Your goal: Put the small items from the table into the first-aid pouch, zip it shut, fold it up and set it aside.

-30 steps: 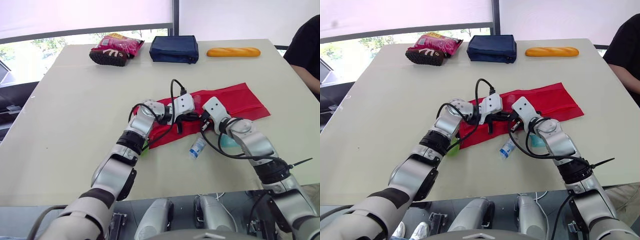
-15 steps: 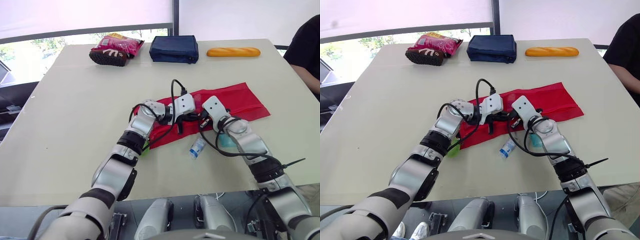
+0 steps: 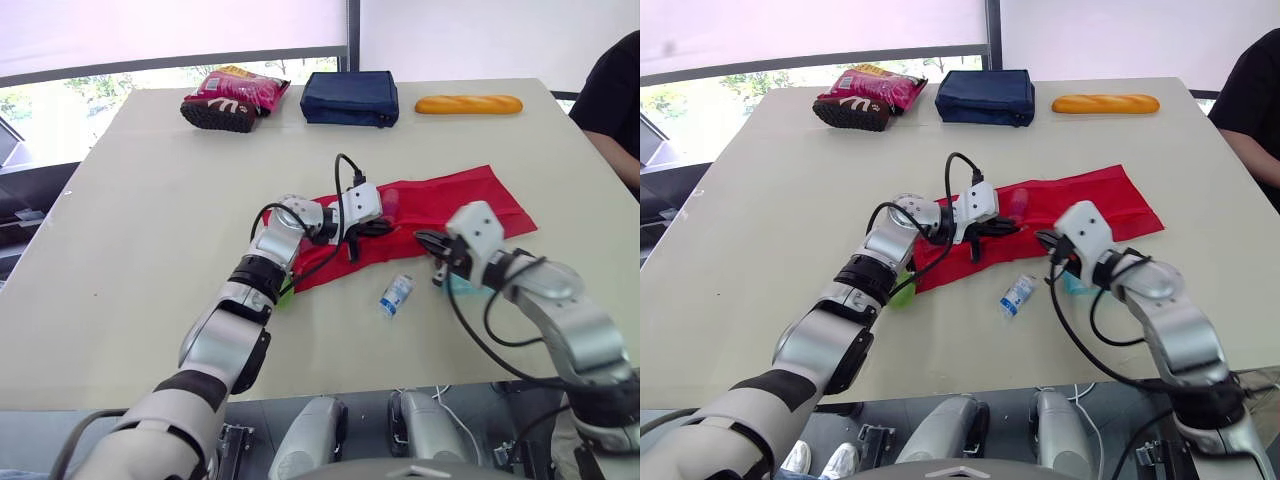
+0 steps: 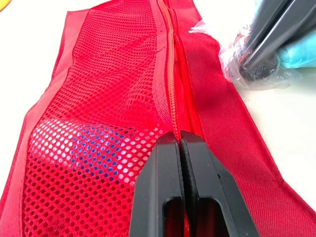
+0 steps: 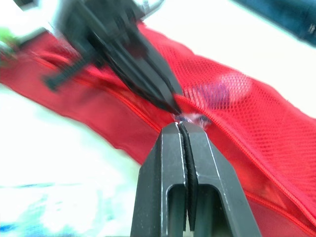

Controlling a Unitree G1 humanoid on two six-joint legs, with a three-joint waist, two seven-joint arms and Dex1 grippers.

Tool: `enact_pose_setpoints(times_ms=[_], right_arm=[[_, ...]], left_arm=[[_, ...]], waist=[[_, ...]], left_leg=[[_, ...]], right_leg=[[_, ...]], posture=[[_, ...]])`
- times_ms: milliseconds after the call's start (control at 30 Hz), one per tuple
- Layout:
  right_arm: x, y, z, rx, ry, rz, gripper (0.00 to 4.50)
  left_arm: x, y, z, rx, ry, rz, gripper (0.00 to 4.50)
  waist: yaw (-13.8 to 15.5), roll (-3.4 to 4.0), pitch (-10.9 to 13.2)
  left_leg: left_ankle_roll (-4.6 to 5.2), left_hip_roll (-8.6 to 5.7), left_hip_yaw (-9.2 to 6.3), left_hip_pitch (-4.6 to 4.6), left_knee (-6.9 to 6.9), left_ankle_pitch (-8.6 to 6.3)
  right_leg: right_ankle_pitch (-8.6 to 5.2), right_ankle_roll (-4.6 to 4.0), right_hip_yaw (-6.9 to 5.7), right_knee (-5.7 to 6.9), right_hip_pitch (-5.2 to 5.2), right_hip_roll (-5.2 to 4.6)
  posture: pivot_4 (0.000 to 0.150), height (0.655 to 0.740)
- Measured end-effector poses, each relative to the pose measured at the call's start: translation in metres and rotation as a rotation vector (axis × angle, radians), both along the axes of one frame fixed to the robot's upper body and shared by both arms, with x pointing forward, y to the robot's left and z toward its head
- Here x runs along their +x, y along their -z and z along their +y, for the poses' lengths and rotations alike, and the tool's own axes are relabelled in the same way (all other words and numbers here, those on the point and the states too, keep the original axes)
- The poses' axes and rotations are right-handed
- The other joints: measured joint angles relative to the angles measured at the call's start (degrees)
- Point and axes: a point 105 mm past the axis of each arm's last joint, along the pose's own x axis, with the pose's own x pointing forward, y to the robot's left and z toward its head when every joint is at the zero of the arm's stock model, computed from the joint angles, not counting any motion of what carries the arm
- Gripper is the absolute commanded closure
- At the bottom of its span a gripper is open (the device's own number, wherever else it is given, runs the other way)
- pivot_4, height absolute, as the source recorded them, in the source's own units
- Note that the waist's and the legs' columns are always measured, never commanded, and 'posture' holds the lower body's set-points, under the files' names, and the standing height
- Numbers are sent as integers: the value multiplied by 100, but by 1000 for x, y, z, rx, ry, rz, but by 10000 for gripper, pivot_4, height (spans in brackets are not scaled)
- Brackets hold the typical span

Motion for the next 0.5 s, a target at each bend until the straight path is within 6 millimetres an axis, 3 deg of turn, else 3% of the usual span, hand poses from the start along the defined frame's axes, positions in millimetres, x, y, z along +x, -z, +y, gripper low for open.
enact_pose_setpoints(times_ms=[100,200,233,300,367,467,500], right_arm=[[-28,-9,-22,85,-21,-40,44570],[-49,3,-46,81,-10,21,37158],[-66,9,-66,81,4,69,31577],[-75,6,-77,85,11,66,24532],[-97,2,-100,80,37,68,13183],[-117,-3,-119,58,66,65,563],[-123,-5,-123,51,72,67,563]], left_arm=[[1,1,5,4,-8,-1,45000],[4,2,16,9,-33,-1,45000],[4,2,23,16,-38,-10,45000],[5,2,27,21,-43,-11,45000],[5,3,32,30,-43,-15,45000],[6,6,41,38,-65,-9,45000],[7,6,44,39,-69,-10,45000]], waist=[[13,0,0],[27,-1,0],[36,-1,0],[33,0,0],[79,-1,0],[93,-2,-1],[102,-3,0]], left_leg=[[0,0,0,4,1,0],[1,0,5,6,2,0],[1,0,5,9,2,0],[2,5,9,12,1,-1],[5,8,8,15,0,-3],[27,9,11,18,0,-16],[27,11,10,19,1,-16]], right_leg=[[0,1,-1,0,6,0],[0,1,3,0,7,1],[0,1,3,3,8,1],[-1,2,7,3,10,4],[-1,3,4,-2,17,6],[-2,4,6,-2,20,6],[-2,4,3,-3,21,6]], posture=[[1500,7395],[1500,7395],[1500,7395],[1500,7395],[1500,7395],[1500,7395],[1500,7395]])
